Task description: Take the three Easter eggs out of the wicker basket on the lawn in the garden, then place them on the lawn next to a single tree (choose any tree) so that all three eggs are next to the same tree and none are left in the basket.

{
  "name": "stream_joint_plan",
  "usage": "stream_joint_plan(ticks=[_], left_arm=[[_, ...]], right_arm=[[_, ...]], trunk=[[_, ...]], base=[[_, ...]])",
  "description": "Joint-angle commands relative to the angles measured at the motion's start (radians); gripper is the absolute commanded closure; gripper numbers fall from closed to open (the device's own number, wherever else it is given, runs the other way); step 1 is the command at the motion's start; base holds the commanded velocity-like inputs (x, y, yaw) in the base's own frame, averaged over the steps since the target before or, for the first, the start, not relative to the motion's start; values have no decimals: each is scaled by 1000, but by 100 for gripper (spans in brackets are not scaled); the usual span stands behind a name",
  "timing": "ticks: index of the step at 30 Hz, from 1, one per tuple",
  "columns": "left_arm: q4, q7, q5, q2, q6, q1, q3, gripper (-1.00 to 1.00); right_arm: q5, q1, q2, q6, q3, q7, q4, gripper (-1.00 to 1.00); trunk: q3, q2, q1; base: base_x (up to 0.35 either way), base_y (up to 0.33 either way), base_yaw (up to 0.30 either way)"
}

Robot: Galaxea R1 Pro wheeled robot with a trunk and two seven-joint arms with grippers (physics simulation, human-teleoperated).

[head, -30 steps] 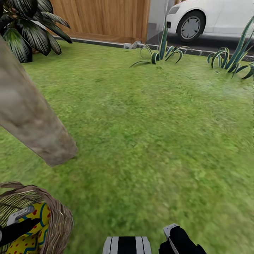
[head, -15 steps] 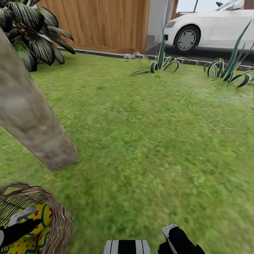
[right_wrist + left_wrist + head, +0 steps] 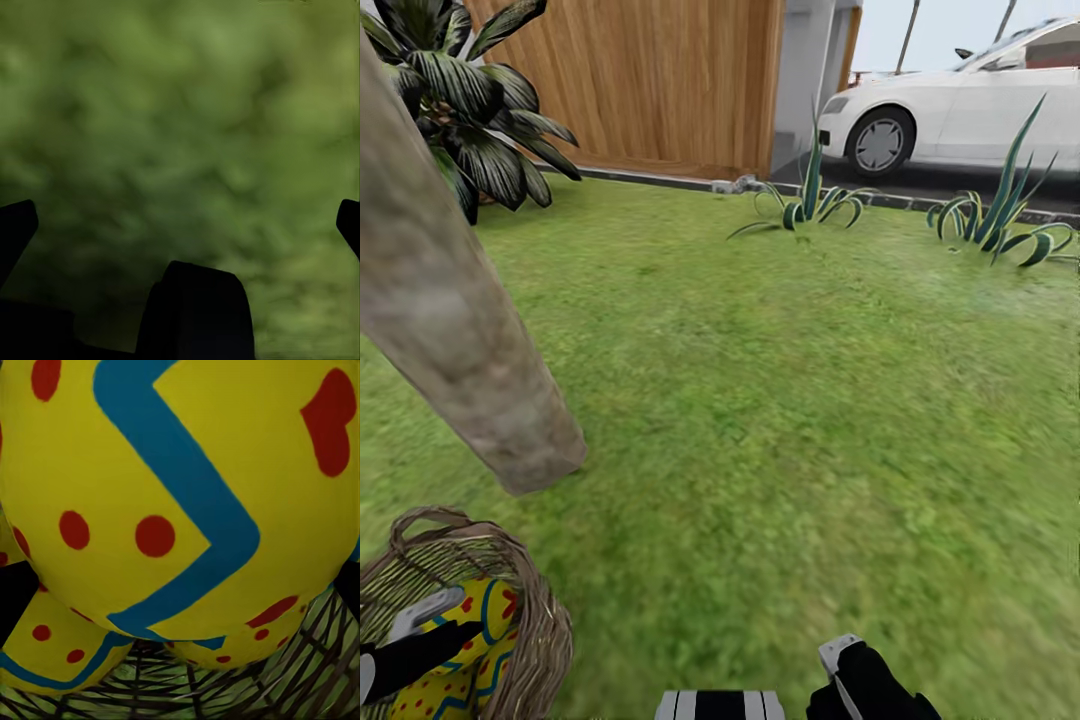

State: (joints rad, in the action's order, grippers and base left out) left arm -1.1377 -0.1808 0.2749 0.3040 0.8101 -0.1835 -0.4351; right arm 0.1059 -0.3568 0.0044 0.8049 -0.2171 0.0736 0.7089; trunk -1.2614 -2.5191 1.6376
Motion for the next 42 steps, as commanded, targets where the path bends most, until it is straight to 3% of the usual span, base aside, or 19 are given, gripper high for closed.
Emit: stream_joint_plan(ticks=[1,17,42], left_arm=[[-1,-6,-3,0,5,-1,-2,100],[-1,-6,-5,-4,4,-1,-2,100],[-1,-8,-4,-7,4,-1,1,100]], right_arm=[[11,0,0,4,-1,8,1,-100],[10,0,-1,2,1,7,1,-100],[9,0,-1,3,0,7,1,-100]], trunk=[[3,0,-1],[65,4,-8],[162,10,-19]], base=[[-26,1,0],[-1,0,209],[-51,-12,4]])
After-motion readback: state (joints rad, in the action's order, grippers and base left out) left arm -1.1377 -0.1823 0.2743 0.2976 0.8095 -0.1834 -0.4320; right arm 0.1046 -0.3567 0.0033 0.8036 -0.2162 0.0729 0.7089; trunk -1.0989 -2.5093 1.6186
